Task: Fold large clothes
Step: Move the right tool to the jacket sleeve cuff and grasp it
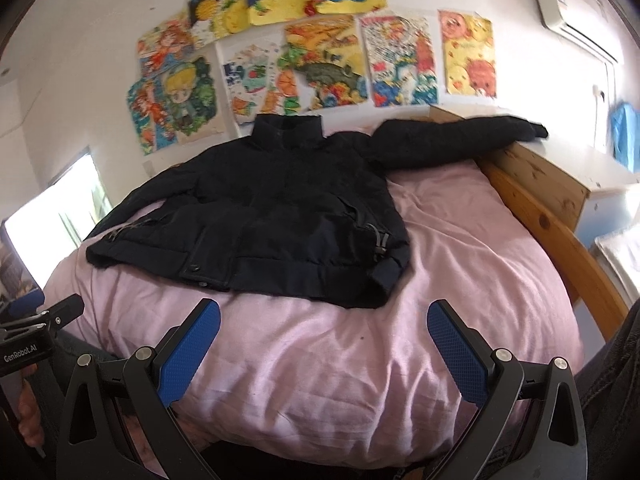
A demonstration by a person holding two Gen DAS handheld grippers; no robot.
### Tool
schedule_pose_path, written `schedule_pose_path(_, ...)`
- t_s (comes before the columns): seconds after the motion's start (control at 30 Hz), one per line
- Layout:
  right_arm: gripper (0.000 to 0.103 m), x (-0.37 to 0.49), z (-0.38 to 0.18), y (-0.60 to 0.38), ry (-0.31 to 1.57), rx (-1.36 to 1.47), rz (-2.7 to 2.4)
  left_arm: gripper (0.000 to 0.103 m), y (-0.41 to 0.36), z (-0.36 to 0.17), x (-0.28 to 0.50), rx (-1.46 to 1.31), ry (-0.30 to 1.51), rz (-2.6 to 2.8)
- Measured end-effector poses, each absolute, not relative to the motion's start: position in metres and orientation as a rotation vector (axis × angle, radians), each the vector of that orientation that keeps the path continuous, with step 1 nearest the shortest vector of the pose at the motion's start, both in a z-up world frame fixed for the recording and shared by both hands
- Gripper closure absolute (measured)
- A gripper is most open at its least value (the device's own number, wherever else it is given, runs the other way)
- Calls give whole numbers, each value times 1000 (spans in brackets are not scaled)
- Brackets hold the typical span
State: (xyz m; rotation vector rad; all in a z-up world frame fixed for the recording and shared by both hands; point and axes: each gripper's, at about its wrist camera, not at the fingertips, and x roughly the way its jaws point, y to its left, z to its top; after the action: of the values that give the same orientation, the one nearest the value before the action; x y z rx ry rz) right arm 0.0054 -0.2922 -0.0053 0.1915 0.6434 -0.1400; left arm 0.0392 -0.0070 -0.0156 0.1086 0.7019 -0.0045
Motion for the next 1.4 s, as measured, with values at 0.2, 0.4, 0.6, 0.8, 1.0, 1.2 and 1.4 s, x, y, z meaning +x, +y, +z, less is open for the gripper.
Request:
schedule_pose_path(0.2,1,27,28,-313,641,196,-113,0,-18,17,80,160,723,-37)
schedule_pose_path(0.4,1,67,82,-343,624,107,-74,0,-43,58,119,168,728,-84)
schedule_pose_path(0.6,1,130,104,-392,697,191,-20,0,-68,89,169,158,740,-136)
schedule_pose_path(0.8,1,208,73,-448,753,332,-85,0,-98,115,216,215,679,-168)
schedule_pose_path(1.0,1,288,11,-501,786,469,-344,0,-135,105,289,283,723,-208)
schedule_pose_path(1.2,1,318,-66,-536,788,685,-570,0,-154,83,355,189,781,-234)
schedule_pose_path(1.4,1,326,-104,-568,595,858,-668,0,-183,60,398,201,735,-307)
